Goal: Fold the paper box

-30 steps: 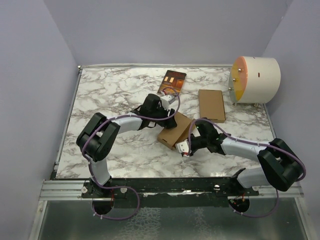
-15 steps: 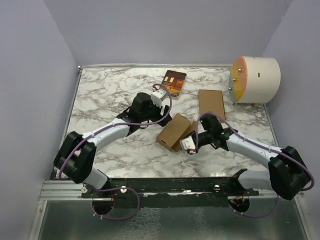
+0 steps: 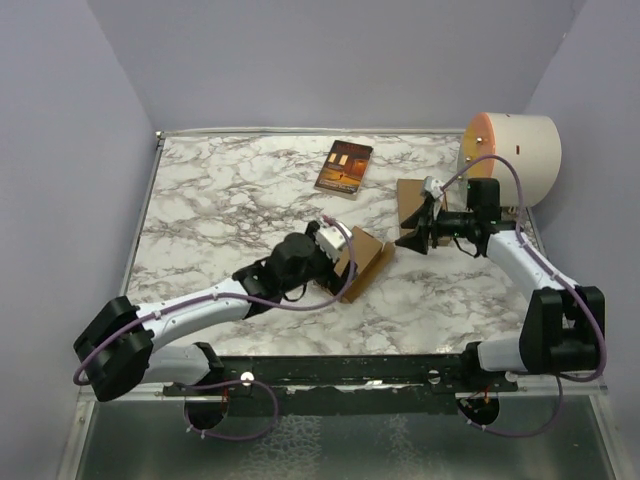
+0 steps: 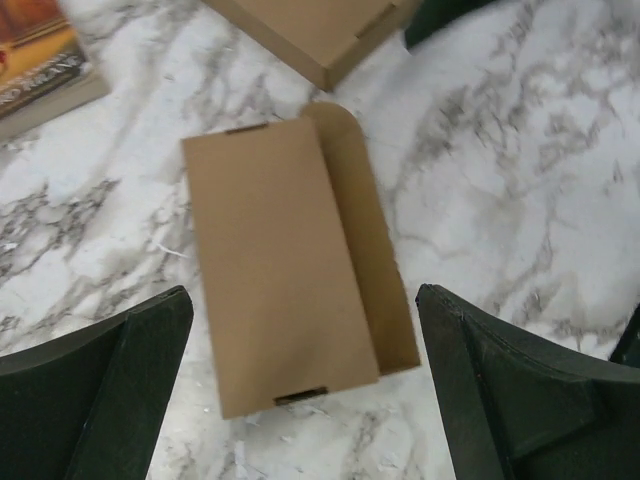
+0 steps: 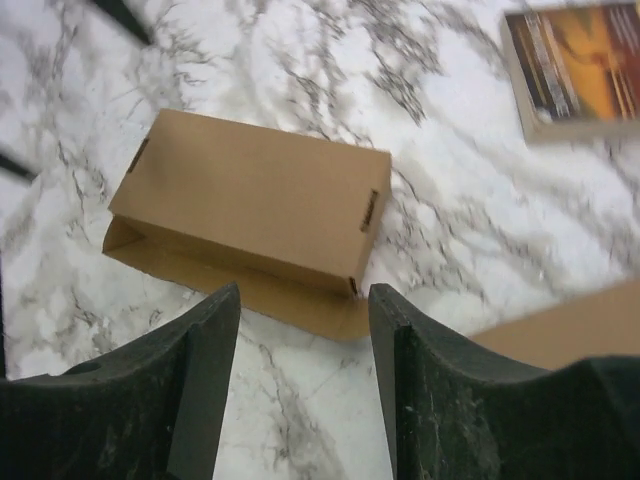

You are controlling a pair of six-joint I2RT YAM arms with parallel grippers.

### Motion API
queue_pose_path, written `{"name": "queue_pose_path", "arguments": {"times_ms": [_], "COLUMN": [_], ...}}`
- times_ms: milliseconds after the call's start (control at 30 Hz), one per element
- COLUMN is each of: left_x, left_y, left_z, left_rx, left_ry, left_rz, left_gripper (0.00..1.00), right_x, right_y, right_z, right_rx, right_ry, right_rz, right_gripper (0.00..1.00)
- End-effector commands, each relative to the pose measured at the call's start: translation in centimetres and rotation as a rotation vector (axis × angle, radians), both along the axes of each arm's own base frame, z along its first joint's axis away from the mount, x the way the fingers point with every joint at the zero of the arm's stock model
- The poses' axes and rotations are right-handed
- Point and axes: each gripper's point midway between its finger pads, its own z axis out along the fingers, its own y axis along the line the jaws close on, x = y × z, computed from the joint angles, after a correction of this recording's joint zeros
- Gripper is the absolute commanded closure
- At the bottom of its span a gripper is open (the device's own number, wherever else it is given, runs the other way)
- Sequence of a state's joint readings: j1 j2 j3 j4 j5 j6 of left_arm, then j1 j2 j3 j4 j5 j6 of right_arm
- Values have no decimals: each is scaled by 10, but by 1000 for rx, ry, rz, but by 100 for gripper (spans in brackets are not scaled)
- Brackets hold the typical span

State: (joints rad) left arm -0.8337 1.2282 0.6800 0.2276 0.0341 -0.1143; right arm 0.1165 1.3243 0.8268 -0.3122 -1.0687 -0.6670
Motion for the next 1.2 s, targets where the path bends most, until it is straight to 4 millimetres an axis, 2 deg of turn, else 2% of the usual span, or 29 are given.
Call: {"name": "queue_pose_path", "arguments": {"times_ms": [0,100,167,233,300,500,633,767,800,833,867,900,1067,1167], "left_x": [-16,-7,3,12,22,63,88,107,112,117,125,132,159,146], "left_y": [-1,8,10,4,-7,-28,-37,-41,-41,-40,-35,-29,-9,-30], "left_z": [-17,-30,-33,-33,-34,-38,-40,-63,-64,-64,-65,-64,-72,-84], "left_rx": [195,227,252,240,220,185,168,225,225,223,218,213,261,252], "left_ry": [-97,-89,-86,-73,-52,38,62,109,109,113,121,132,152,211], "left_rz": [19,99,134,123,93,34,18,19,18,24,42,66,139,-8], "left_gripper": [2,7,17,27,31,25,24,26,30,38,53,64,75,79], "right_x": [11,22,28,31,33,37,39,44,46,48,50,51,52,52], "right_y": [-19,-28,-32,-34,-35,-42,-40,-44,-46,-48,-50,-52,-54,-54], "right_z": [-11,-31,-42,-51,-58,-77,-67,-59,-58,-56,-55,-54,-52,-53], "right_rx": [133,107,99,99,103,93,107,98,93,88,82,77,71,63], "right_ry": [402,436,472,529,575,650,618,553,538,522,507,492,467,471], "right_rz": [-204,-323,-389,-437,-468,-580,-556,-573,-579,-589,-602,-609,-616,-606], "right_gripper": [45,45,45,46,46,47,48,49,51,52,56,60,71,73]}}
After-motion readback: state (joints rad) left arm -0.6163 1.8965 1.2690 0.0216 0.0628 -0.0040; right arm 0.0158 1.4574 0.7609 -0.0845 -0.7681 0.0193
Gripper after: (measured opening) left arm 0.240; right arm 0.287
